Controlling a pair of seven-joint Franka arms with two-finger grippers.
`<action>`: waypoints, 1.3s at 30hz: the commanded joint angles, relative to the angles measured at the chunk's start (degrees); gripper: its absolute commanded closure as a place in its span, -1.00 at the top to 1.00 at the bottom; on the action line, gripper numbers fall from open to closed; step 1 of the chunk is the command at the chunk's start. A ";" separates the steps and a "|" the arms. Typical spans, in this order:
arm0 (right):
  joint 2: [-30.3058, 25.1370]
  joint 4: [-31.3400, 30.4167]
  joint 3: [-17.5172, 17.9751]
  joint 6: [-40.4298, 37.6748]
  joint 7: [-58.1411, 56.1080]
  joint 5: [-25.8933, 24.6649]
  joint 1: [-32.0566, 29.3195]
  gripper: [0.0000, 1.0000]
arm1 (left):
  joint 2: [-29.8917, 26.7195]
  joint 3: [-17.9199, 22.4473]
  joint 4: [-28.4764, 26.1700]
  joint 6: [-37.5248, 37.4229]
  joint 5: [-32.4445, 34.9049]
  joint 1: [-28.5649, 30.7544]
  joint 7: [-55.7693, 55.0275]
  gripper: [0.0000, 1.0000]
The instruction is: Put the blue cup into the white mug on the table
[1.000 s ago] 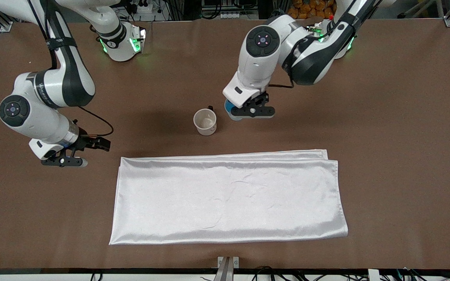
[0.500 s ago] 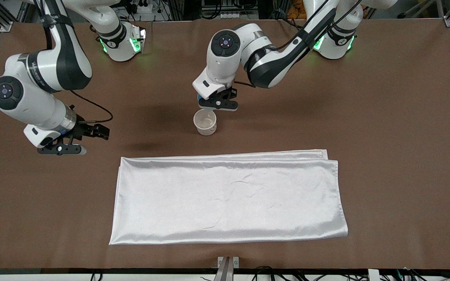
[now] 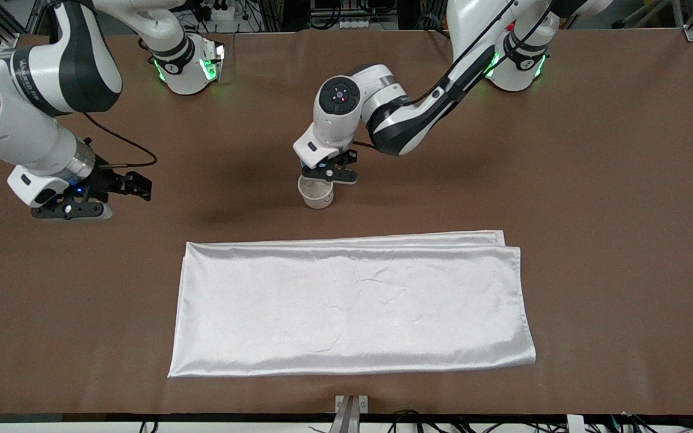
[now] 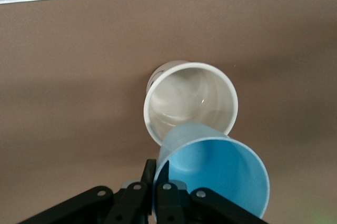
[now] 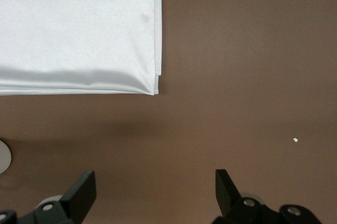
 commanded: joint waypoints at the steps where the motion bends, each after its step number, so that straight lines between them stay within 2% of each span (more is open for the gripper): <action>1: -1.73 1.98 0.46 -3.32 -0.96 -0.42 -0.99 1.00 | 1.11 1.07 1.78 0.62 1.77 -0.75 -0.71 -1.00; 8: -4.01 6.55 0.46 -8.24 -1.39 -0.42 -1.51 1.00 | 2.08 1.42 2.83 1.68 1.86 -0.84 -0.54 -1.00; 13: -6.04 8.31 0.19 -8.51 -1.92 -0.51 -1.69 1.00 | 2.78 2.82 3.36 1.85 2.56 -1.63 -0.36 -1.00; 17: -6.31 12.08 -0.77 -11.05 -5.17 -0.51 -1.69 1.00 | 3.22 3.88 3.89 1.85 2.65 -2.42 0.17 -1.00; 19: -6.04 14.37 -1.12 -14.39 -5.70 -0.33 -1.69 1.00 | 3.31 4.06 3.98 1.85 2.65 -2.42 0.34 -0.63; 21: -5.95 15.95 -1.12 -16.59 -5.44 0.02 -1.69 1.00 | 3.31 4.06 4.07 1.85 2.74 -2.34 0.52 -0.34; 22: -5.95 16.65 -1.21 -17.12 -5.35 0.11 -1.69 1.00 | 3.31 4.06 4.07 1.85 2.74 -2.34 0.52 0.04; 23: -5.87 17.36 -1.21 -17.30 -5.18 0.11 -1.69 1.00 | 3.22 4.06 4.07 1.85 2.82 -2.25 0.43 0.85; 24: -5.78 17.97 -1.21 -17.39 -5.18 0.11 -1.69 1.00 | 3.05 4.06 4.07 1.85 3.09 -2.25 0.34 1.00; 34: -2.44 23.78 -1.12 -17.74 -5.44 0.11 -1.95 1.00 | -3.54 4.14 4.07 0.80 4.49 1.52 0.52 1.00; 39: -1.48 24.83 -1.12 -17.83 -5.44 -0.07 -1.95 1.00 | -8.81 4.06 4.07 -3.76 4.49 5.57 1.57 1.00</action>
